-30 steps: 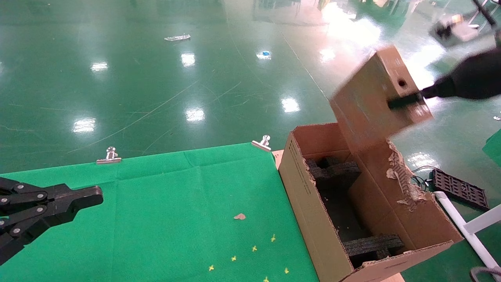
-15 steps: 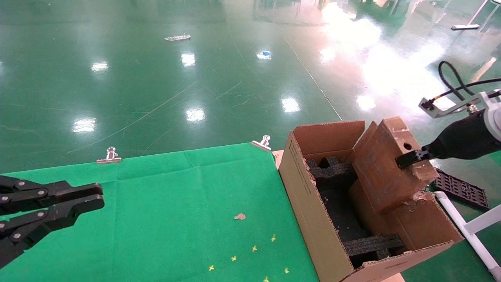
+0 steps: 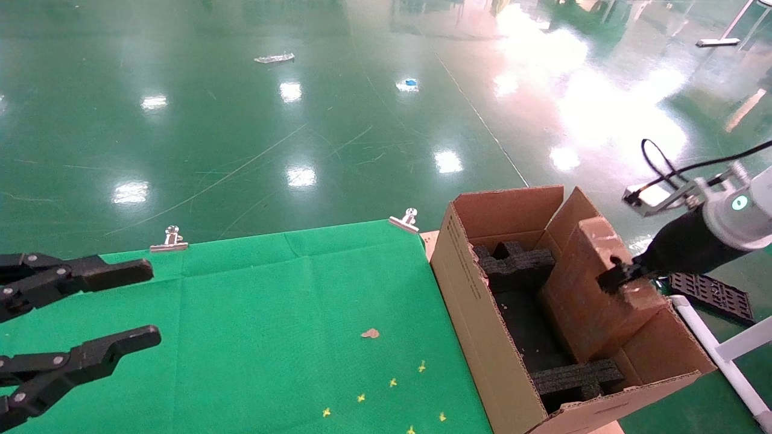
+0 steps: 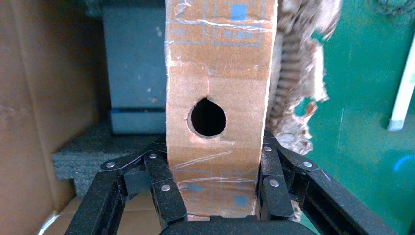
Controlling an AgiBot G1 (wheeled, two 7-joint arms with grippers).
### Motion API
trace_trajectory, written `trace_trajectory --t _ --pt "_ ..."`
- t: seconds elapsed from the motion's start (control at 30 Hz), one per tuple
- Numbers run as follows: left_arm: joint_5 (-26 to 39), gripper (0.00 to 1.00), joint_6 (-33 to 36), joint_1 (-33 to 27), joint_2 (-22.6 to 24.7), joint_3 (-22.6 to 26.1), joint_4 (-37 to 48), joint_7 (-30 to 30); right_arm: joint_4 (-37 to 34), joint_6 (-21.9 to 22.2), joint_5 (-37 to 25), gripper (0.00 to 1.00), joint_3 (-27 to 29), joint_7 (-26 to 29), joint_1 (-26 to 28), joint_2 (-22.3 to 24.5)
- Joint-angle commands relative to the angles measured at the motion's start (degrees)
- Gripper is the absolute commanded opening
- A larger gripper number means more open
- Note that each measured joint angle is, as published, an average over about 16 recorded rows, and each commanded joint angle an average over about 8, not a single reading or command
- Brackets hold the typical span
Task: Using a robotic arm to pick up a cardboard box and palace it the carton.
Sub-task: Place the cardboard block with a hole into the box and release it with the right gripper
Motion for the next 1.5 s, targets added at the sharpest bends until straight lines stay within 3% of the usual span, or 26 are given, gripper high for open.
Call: trace_trajectory --t 0.03,0.77,0.8,1.03,1.07,1.5 --pt "0.0 1.0 0.0 0.0 0.0 0.0 0.0 0.0 -1.2 0.3 0.2 0.0 -0.1 0.0 -1.5 -0.9" --pt "-0.1 1.0 0.0 0.0 0.0 0.1 0.0 0.0 -8.5 14.3 7.6 0.0 3.8 -4.9 -18.8 -5.9" --pt "-0.1 1.0 0.0 0.0 0.0 0.1 0.0 0.0 -8.8 14.7 7.8 0.08 3.9 -5.3 -19.2 -6.0" --pt "-0.1 1.0 0.0 0.0 0.0 0.1 0.0 0.1 -11.1 15.0 7.7 0.95 3.9 -8.1 -19.3 -6.9" --pt "-0.1 1.0 0.0 0.0 0.0 0.1 0.0 0.1 -11.4 14.9 7.6 1.0 3.8 -8.3 -19.1 -7.1" --pt "-0.1 1.0 -0.1 0.0 -0.1 0.2 0.0 0.1 -14.9 13.4 6.9 1.0 3.5 -9.8 -18.0 -8.6"
